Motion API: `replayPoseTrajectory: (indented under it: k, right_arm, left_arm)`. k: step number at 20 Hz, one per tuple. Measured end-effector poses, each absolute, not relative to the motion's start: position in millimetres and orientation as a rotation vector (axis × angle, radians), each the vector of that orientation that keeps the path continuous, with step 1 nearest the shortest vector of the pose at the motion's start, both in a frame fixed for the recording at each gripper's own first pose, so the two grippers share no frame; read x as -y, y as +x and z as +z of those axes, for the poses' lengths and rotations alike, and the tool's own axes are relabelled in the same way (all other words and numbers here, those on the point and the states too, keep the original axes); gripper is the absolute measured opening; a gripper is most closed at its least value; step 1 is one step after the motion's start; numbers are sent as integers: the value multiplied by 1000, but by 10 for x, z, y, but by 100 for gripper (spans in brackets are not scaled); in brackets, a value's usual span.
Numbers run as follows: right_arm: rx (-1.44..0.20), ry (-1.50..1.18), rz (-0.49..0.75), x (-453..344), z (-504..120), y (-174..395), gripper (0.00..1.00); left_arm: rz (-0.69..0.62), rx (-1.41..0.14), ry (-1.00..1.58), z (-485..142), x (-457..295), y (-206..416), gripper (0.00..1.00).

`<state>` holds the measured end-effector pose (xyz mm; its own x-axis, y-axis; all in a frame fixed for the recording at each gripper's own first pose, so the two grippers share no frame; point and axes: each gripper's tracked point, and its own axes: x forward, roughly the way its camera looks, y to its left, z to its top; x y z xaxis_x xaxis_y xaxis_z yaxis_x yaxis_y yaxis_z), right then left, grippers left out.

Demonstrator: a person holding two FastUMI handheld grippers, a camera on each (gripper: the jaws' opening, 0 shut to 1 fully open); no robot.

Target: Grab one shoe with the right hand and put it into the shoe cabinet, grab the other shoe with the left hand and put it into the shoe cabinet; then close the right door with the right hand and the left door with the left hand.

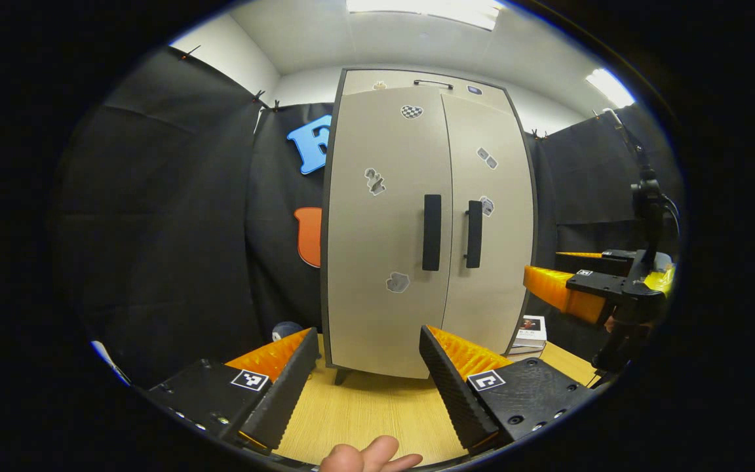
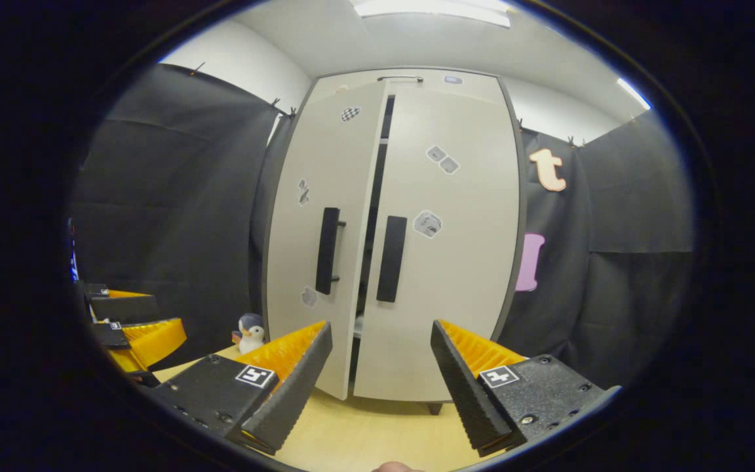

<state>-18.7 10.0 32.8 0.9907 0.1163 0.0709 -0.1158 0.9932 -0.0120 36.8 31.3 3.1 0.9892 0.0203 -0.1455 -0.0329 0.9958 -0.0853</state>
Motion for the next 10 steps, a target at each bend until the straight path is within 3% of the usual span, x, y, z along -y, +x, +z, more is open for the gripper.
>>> replayPoseTrajectory:
  k: [10]
  right_arm:
    - [92,-9,210,-359,446,-75,99]
  left_arm:
    - [203,-174,-107,-69,-773,124,95]
